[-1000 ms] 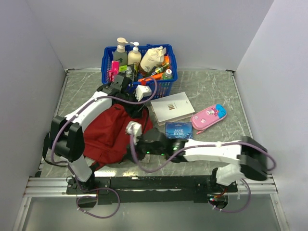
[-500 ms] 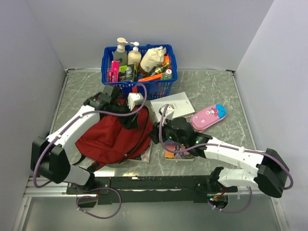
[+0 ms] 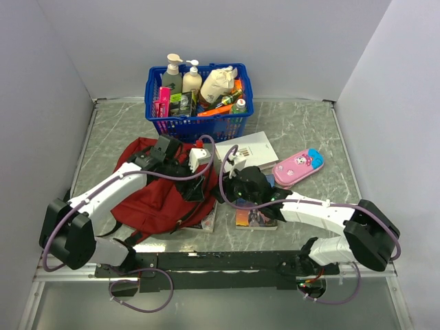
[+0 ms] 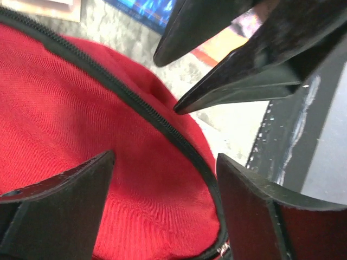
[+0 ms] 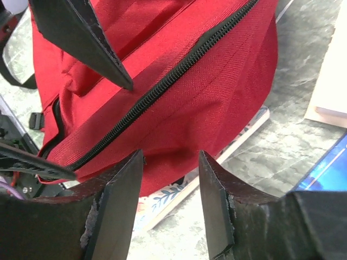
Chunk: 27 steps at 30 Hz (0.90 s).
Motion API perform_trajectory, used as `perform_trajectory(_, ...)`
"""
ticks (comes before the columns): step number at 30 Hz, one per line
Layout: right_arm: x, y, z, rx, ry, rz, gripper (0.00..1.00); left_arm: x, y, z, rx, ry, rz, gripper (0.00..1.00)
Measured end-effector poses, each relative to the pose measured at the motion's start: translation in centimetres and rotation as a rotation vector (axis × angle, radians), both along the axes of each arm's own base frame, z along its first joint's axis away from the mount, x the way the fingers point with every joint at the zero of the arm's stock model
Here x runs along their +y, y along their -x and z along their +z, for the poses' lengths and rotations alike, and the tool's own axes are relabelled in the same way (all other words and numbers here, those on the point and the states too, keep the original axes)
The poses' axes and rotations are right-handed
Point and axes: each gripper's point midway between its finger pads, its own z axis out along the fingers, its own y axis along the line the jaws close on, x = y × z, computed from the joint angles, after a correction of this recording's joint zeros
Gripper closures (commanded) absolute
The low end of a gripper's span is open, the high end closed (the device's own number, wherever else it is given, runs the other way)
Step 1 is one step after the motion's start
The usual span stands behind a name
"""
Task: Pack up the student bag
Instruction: Unzip the student bag at the center of the board.
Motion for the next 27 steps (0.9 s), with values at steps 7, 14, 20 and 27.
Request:
perform_trajectory(7,-0.1,-0.1,0.9,-0.011,-0.035,-0.010,0.46,0.8,0.2,-3.4,-0.025,-0.088,0.049,0.47)
perform_trajectory(14,0.1,-0.5,1.7,-0.021,-0.053,-0.014,0.44,1.3,0.0,-4.0,-0.027,-0.114,0.080,0.83)
perform_trajectory(20,1.4,-1.7,0.9,0.012,-0.018,-0.019,0.49,1.3,0.0,-3.9,-0.028,-0.113,0.081,0.99)
perform_trajectory(27,0.9,-1.6,-0.6,0.042,0.024,-0.034,0.70,1.3,-0.2,-3.3,-0.045,-0.111,0.085,0.99)
